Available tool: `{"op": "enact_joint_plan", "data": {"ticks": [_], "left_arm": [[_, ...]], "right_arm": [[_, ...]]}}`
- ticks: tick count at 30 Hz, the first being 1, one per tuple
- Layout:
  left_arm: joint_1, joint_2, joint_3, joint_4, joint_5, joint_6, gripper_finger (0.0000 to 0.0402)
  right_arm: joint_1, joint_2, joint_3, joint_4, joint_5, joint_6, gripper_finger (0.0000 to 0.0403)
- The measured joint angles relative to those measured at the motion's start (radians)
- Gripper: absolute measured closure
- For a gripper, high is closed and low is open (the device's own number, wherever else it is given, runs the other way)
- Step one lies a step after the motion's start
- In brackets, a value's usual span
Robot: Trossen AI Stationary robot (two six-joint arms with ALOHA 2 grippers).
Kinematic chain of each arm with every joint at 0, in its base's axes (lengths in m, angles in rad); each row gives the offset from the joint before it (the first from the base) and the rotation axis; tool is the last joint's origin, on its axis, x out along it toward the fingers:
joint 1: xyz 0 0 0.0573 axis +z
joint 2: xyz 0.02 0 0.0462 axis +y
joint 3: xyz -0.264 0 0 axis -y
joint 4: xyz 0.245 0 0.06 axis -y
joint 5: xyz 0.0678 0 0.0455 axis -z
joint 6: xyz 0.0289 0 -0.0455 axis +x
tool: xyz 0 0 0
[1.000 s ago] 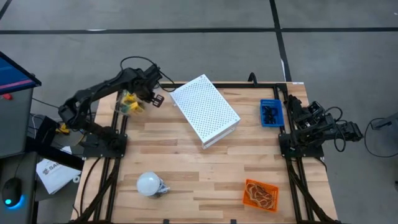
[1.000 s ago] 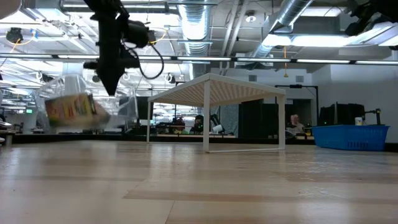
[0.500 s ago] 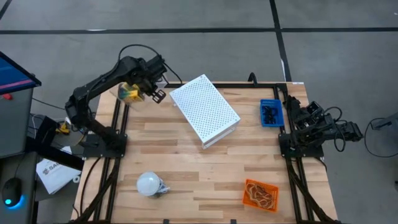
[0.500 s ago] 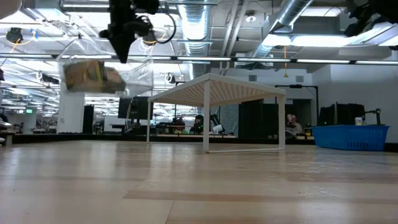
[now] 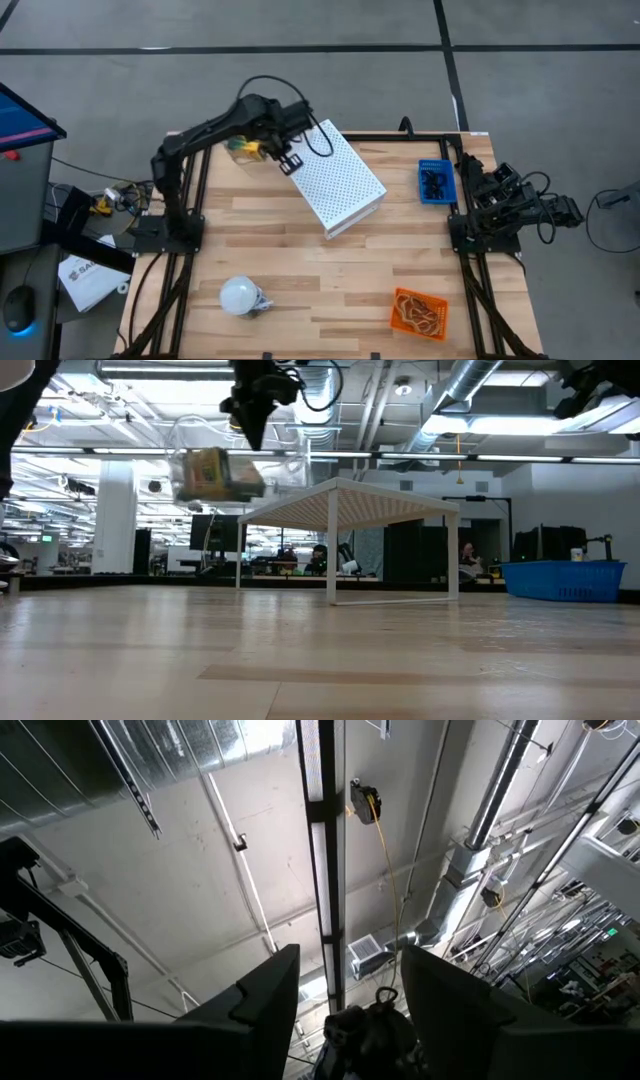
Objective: Pick & Place Office Desk Supplies
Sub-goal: Put the transparent bin on the shelf
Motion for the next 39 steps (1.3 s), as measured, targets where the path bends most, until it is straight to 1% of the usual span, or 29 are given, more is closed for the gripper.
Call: {"op": "enact_joint_plan", "data": {"ticks": [7, 13, 20, 25, 30, 35, 39], "left_arm": [[-0.091, 0.081, 0.074, -0.009, 0.0, -0.031, 0.0401], [-0.15, 0.104, 0.12, -0.004, -0.026, -0.011, 0.0401], [-0.164, 0.111, 0.172, -0.003, -0.079, 0.006, 0.0401], [-0.17, 0.112, 0.171, -0.006, -0.066, 0.012, 0.0401], [-0.186, 0.14, 0.171, -0.007, -0.067, 0.026, 0.0401], [-0.201, 0.17, 0.169, -0.003, -0.074, 0.083, 0.0401], [-0.213, 0.184, 0.169, -0.007, -0.101, 0.174, 0.0401]], "right_arm": [[0.0, 0.0, 0.0, 0.0, -0.002, 0.001, 0.023], [0.0, 0.0, 0.0, 0.0, -0.003, 0.011, 0.023], [0.0, 0.0, 0.0, 0.0, -0.003, 0.027, 0.023], [0.0, 0.0, 0.0, -0.003, -0.003, 0.026, 0.023], [0.0, 0.0, 0.0, -0.021, -0.002, 0.026, 0.023], [-0.001, 0.0, 0.0, -0.027, 0.0, 0.026, 0.023], [-0.001, 0.0, 0.0, -0.027, 0.0, 0.026, 0.023]]}}
